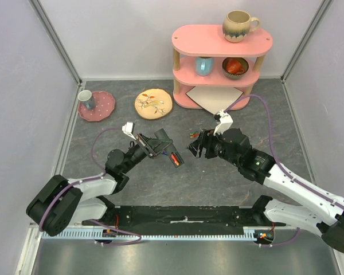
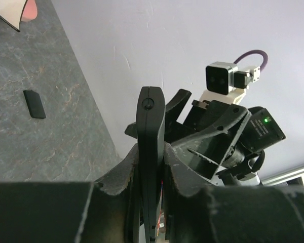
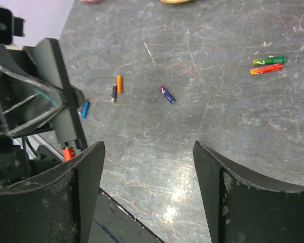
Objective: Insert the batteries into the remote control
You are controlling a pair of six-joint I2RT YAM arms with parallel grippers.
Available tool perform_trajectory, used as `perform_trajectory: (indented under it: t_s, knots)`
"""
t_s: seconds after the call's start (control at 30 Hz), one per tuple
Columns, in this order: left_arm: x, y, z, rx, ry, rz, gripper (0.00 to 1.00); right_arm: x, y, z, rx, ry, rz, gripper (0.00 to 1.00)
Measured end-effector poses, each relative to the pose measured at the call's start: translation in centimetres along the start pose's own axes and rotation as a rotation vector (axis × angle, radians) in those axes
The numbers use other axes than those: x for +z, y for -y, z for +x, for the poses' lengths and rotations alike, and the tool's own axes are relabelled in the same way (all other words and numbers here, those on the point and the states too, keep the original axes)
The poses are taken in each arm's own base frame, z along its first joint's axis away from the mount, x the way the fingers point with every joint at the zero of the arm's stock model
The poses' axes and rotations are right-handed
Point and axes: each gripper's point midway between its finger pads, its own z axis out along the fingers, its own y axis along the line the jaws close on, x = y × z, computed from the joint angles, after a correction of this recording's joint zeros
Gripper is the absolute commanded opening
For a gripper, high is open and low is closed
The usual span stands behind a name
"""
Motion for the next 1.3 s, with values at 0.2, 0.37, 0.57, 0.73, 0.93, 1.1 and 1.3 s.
perform_trajectory:
  t_s: [0.2,0.37,0.57,0.73,0.93,1.1,1.3]
  knots:
    - [-2.1,0.3,0.1,0.01,-0.03,0.0,0.02,0.9,1.3,0.7,-0.036,-0.018,0.055,0.73]
    - [-4.6,0.5,0.5,0.022,-0.053,-0.022,0.02,2.8,5.1,2.0,-0.119,-0.047,0.226,0.7]
    - [-7.2,1.7,1.1,0.071,-0.05,-0.019,0.02,6.6,9.9,5.8,-0.267,-0.206,0.423,0.78]
    - [-8.2,1.2,1.5,0.077,-0.054,-0.054,0.02,10.3,11.4,5.8,-0.35,-0.243,0.521,0.77]
    - [-8.4,-1.0,2.1,0.043,-0.079,-0.136,0.02,13.9,13.1,4.9,-0.347,-0.247,0.587,0.74]
    - [-8.3,-1.7,2.4,0.034,-0.095,-0.157,0.02,15.3,15.5,5.3,-0.351,-0.282,0.634,0.77]
    - [-8.2,-2.3,2.6,0.029,-0.104,-0.177,0.02,15.6,17.4,5.4,-0.359,-0.316,0.639,0.77]
